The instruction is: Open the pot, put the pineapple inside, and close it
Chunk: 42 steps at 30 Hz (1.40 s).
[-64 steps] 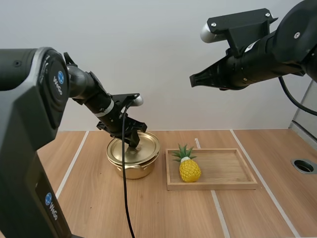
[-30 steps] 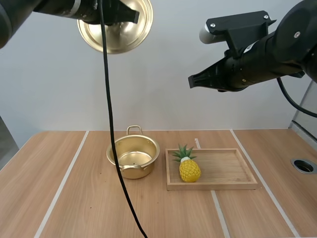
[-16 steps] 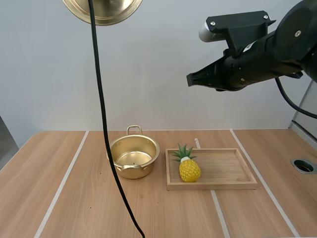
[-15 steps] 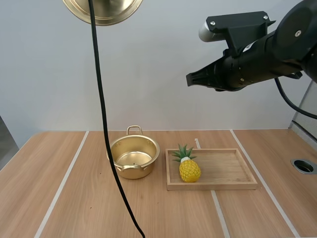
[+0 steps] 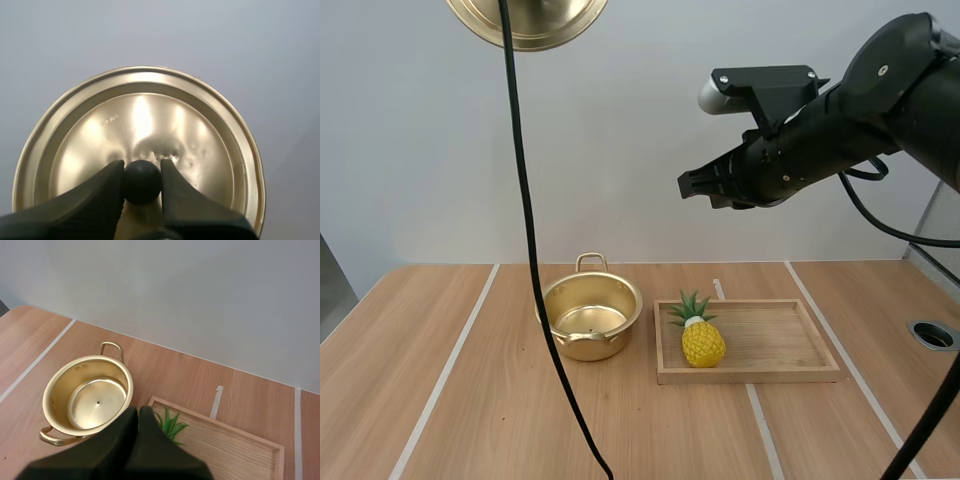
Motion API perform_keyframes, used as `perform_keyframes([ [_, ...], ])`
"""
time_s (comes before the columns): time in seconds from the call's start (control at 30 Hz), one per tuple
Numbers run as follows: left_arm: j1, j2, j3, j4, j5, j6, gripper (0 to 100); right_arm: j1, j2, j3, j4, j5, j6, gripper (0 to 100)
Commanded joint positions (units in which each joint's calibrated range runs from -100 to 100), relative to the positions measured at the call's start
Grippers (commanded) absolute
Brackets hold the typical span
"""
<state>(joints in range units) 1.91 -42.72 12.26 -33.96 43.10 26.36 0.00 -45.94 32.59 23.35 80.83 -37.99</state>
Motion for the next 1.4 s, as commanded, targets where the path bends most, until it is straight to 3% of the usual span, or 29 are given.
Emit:
perform_keyframes([
  [0.0,-0.11,-0.4,-0.6,-0.5,-2.4,-0.2,0,-0.1,-0.4,-0.2,0.4,0.3,-1.4,51],
  [0.07,-0.11,-0.4,-0.6,-0.5,-2.4,-0.2,0,-0.1,-0.4,-0.2,0.4,0.6,-1.4,95],
  [0.1,-0.11,-0.4,-0.6,-0.5,-2.4,-0.2,0,-0.1,-0.2,-0.2,0.4,1.0,-1.4,100],
  [0.43,-0.11,-0.4,-0.6,-0.5,-2.4,-0.2,0,-0.1,0.9,-0.2,-1.9,6.5,-1.4,100],
  [0.83,-0.11,-0.4,-0.6,-0.5,-2.4,-0.2,0,-0.1,12.0,1.2,-0.2,7.6,-1.5,100],
  [1.37,-0.11,-0.4,-0.6,-0.5,-2.4,-0.2,0,-0.1,14.9,21.3,1.3,-18.5,-8.5,100],
])
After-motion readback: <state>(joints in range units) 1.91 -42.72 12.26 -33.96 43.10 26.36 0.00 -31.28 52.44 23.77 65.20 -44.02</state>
